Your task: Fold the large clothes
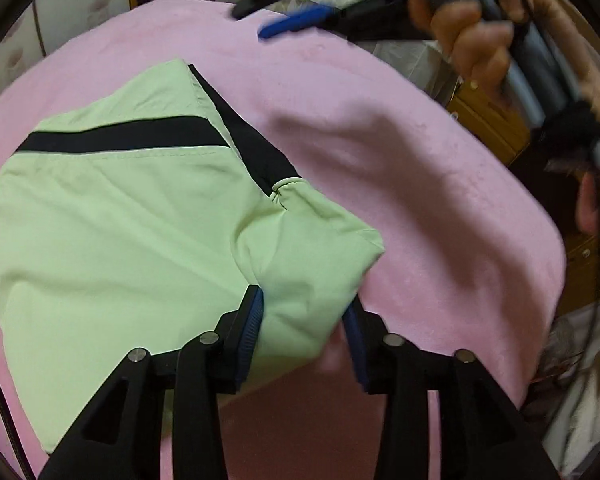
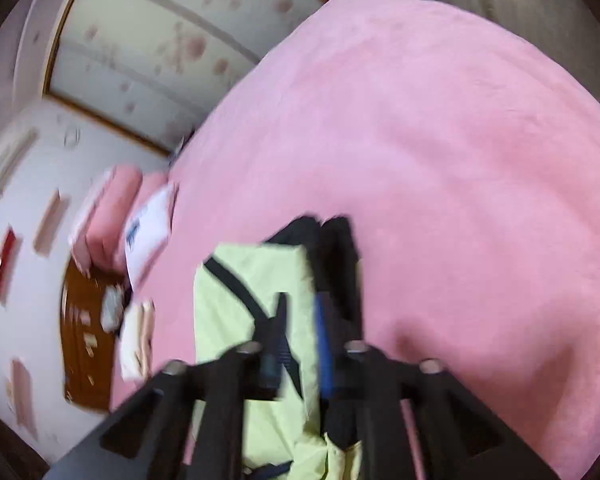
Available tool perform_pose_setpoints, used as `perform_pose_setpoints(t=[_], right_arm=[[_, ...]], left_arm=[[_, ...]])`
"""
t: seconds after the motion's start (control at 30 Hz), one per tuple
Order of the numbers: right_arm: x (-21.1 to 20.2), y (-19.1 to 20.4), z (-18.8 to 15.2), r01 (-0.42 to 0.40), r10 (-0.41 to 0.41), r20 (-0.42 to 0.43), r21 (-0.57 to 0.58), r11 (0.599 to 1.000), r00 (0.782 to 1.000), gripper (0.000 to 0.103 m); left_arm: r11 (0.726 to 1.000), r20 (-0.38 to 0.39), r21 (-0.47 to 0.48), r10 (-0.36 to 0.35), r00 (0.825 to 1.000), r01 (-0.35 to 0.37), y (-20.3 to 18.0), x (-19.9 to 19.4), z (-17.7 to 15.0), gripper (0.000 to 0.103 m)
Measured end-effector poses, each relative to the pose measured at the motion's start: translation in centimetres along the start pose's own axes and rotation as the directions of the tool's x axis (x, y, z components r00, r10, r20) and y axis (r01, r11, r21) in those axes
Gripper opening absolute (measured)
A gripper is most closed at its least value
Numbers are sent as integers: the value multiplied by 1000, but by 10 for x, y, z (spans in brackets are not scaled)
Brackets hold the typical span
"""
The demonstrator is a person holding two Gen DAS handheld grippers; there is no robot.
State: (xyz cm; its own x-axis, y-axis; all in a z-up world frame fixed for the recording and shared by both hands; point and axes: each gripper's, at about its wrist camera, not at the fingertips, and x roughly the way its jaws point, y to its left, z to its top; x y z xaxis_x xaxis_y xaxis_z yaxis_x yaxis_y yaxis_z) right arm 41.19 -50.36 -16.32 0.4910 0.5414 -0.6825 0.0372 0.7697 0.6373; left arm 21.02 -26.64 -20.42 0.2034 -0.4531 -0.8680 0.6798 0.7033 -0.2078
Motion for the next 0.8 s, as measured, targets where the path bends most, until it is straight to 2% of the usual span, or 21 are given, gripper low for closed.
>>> perform_pose_setpoints(t=[0.03,0.07,0.13,0.2,0.27,0.3,0.4,0.43,0.47,0.53,0.63,0.7,0.73,0.8], right_arm=[[6,8,-13,12,-13,-17,-23,1000,1000,47],[3,13,-25,26,-28,-38,-49,998,999,52],[13,20,-37,40,-48,-95,-84,996,994,52],[39,22,-46,70,-84,-147,-96,993,986,52],[53,21,-52,113,-130,-161,-110,987,978,52],[63,22,-57,162,-181,-165,-125,979,970,52],[68,29,-67,228,-254,-145,-174,958,956,52],[68,34,-69,233,-260,-126,-194,953,957,38],[69,39,-71,224,-250,-97,-221,949,963,7],[62,48,-69,215,-231,-41,-242,946,972,7],[45,55,-63,262,-260,42,-262,929,965,6],[37,39,-56,245,-243,31,-172,954,969,6],[38,29,-56,261,-260,25,-136,956,965,6],[46,13,-62,347,-346,29,-128,929,938,6]], left_arm=[[999,-11,-36,-30,999,30,3,-6,0,55],[996,-13,-71,-51,999,50,7,-13,-1,57],[991,-5,-120,-68,998,66,17,-28,-3,65],[988,12,-149,-44,999,46,25,-46,-8,73],[987,23,-163,5,1000,-2,32,-59,-12,73],[985,23,-171,44,999,-39,37,-65,-15,73],[976,11,-187,119,993,-115,51,-74,-20,73],[972,8,-195,138,990,-133,57,-77,-20,73],[967,7,-205,156,988,-151,62,-79,-21,73],[958,7,-230,177,984,-171,70,-83,-22,73],[946,13,-285,169,986,-158,80,-85,-25,73],[937,8,-324,143,990,-133,86,-83,-28,73],[931,2,-341,140,990,-131,92,-81,-30,73],[922,-4,-366,134,991,-126,97,-78,-33,73]])
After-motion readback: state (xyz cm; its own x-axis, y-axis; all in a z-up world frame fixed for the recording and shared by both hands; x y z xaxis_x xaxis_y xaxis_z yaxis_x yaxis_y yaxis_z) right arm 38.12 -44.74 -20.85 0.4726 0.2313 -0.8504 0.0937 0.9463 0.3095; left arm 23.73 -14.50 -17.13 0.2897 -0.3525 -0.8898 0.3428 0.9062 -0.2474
